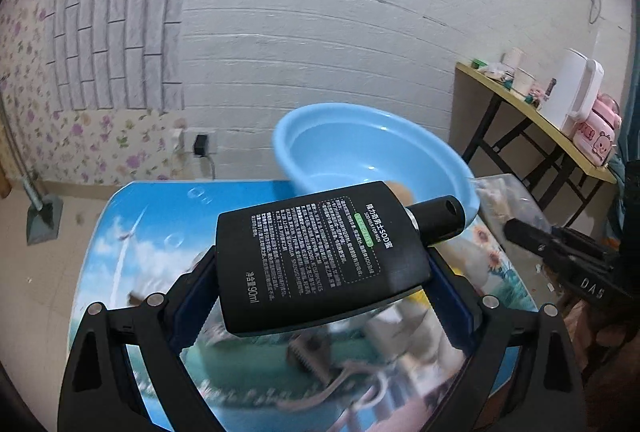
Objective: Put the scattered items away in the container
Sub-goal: 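Lower the black bottle into the basin with the left tool while the right tool drops the bag there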
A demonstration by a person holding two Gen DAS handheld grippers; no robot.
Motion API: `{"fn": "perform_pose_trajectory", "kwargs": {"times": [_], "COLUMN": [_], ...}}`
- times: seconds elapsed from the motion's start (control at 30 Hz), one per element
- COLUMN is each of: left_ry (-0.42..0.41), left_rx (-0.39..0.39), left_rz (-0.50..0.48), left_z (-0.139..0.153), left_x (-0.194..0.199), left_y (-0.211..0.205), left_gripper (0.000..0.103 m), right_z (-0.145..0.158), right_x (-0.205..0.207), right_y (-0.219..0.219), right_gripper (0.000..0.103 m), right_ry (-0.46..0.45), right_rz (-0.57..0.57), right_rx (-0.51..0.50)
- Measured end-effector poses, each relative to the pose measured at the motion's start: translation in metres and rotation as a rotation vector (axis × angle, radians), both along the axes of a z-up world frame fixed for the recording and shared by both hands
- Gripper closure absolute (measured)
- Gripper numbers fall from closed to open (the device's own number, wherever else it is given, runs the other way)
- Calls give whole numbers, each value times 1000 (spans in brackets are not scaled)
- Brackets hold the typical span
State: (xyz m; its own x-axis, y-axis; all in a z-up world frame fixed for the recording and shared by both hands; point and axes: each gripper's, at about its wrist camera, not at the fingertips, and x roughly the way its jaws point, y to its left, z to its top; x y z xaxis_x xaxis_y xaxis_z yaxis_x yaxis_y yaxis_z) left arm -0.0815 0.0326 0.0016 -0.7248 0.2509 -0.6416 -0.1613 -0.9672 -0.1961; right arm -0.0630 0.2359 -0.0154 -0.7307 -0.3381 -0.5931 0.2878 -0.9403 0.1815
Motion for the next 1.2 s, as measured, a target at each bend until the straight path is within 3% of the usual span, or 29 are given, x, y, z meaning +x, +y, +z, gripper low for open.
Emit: {"fn": "perform_pose_trajectory", "kwargs": {"times": [0.67,1.2], "left_ry": [-43,-58], "left_rx": [-30,-19], "left_rz": [-114,-112], "left_z": [-11,-20], "left_x": [-100,-107], "left_y": [53,55], "left_gripper": [12,12], "right_z": [-14,-33], "right_x": [-86,-104], "right_y": [9,2], "right_gripper": [78,74], "right_ry": [-12,-83], "right_rz": [-4,6], "right_rx": [-19,4]}}
